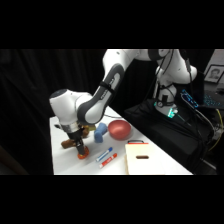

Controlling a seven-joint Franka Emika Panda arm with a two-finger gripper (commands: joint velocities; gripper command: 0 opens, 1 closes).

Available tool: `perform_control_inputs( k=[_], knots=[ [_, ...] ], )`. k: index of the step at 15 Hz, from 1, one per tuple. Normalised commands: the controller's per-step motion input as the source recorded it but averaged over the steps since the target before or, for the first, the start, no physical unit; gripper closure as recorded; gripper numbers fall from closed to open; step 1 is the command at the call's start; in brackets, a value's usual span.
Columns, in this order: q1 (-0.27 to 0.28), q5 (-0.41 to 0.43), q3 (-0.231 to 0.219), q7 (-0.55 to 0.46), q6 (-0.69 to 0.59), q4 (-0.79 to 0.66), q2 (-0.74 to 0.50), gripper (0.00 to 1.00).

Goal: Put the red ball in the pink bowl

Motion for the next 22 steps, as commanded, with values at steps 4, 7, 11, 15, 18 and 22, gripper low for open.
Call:
perform_control_inputs(
  k=[4, 7, 11, 15, 18, 22],
  knots=[
    [-0.044, 0.062, 0.042, 0.0, 0.01, 0.33, 0.23, 0.0],
    [-0.041, 0.062, 0.047, 0.0, -0.02, 0.3, 0.19, 0.0],
    [-0.023, 0.041, 0.028, 0.02, -0.02, 0.23, 0.12, 0.43],
    [0.023, -0.017, -0.017, 0.05, 0.03, 0.05, -0.03, 0.77],
    [0.023, -0.026, -0.038, 0.07, 0.01, -0.09, -0.17, 0.97],
    [0.027, -0.035, -0.041, 0.08, -0.09, -0.17, -0.28, 0.95]
  ],
)
